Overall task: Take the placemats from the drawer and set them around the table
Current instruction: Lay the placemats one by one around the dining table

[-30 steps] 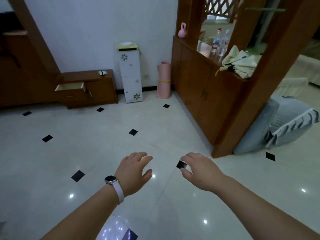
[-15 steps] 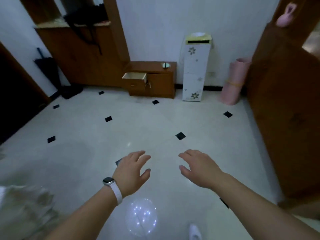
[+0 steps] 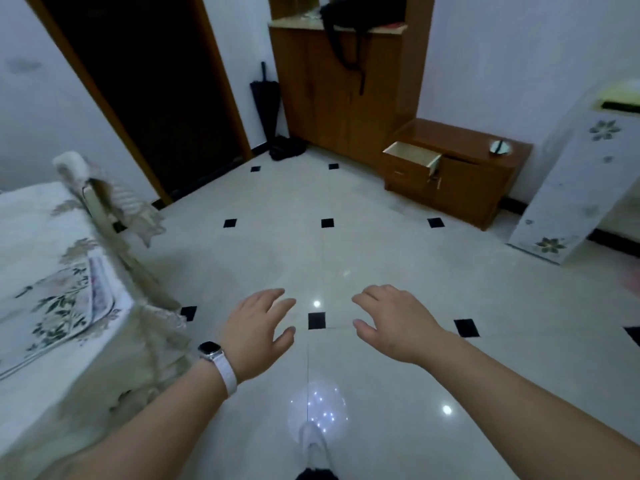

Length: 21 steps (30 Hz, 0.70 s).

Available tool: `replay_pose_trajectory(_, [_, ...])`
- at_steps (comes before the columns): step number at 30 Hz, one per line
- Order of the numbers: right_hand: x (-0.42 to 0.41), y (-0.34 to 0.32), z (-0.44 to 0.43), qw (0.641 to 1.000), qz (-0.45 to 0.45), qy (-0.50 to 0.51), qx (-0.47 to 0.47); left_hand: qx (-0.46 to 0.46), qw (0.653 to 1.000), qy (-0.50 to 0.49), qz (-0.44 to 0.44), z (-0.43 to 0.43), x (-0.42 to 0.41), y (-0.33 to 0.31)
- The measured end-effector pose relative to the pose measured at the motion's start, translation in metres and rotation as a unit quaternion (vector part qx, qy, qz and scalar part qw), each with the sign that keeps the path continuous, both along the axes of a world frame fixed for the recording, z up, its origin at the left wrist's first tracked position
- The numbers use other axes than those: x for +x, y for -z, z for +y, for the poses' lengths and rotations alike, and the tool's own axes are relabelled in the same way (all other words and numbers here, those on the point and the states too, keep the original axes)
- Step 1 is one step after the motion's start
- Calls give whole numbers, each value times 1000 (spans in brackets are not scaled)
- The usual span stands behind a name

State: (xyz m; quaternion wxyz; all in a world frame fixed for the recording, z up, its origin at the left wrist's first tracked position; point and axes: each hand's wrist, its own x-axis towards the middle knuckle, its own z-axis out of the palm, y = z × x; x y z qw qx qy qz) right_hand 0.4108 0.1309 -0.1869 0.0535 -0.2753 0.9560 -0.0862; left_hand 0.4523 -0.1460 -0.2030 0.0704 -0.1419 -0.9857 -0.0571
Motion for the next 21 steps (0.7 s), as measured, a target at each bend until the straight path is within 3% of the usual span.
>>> replay_pose_trajectory(13, [-200,-16,-188,995,24,-81,57,48,995,-73,36,-173,-178,21])
replay_pose_trajectory(21, [-287,-16,-297,984,25,-163,66,56,984,-158,53,-269,-214,18])
